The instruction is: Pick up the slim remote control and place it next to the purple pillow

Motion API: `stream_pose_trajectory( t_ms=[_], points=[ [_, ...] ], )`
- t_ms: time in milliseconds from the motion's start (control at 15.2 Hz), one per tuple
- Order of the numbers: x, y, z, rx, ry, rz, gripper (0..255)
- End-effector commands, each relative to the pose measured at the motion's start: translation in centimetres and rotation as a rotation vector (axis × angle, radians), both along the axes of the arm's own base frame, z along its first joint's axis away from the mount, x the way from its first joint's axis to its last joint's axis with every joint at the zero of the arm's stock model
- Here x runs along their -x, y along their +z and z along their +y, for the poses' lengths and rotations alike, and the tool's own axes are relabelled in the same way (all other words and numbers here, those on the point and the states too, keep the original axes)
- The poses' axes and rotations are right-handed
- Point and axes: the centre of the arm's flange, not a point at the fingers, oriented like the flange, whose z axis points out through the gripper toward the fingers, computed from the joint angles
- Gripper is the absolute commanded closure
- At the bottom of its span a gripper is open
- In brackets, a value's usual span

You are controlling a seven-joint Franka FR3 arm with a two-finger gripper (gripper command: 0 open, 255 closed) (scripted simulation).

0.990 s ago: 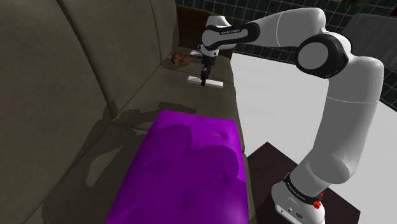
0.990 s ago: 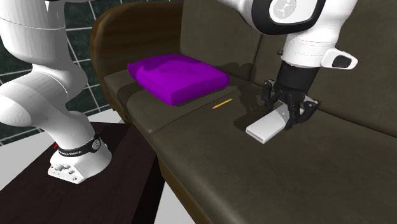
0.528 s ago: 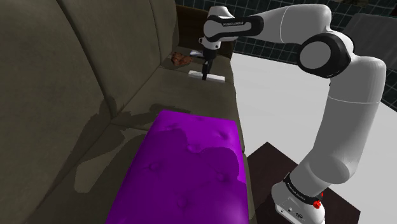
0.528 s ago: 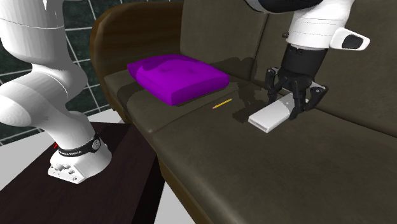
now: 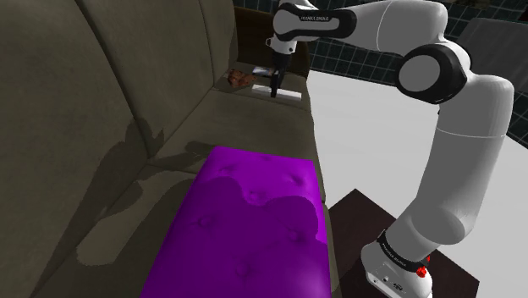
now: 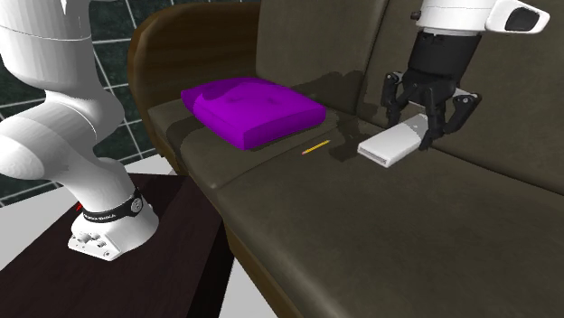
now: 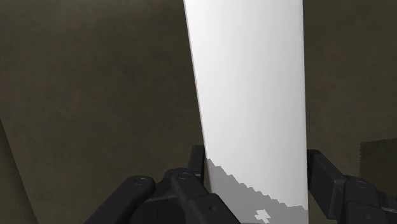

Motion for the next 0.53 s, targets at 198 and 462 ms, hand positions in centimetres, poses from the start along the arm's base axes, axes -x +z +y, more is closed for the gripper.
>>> stream_pose_trajectory(
  t_ms=[198, 462],
  points=[
    [0.0, 2.6, 0.0, 0.0, 0.0, 0.0, 255],
    [0.0, 4.7, 0.0, 0.0, 0.0, 0.0, 255]
  ],
)
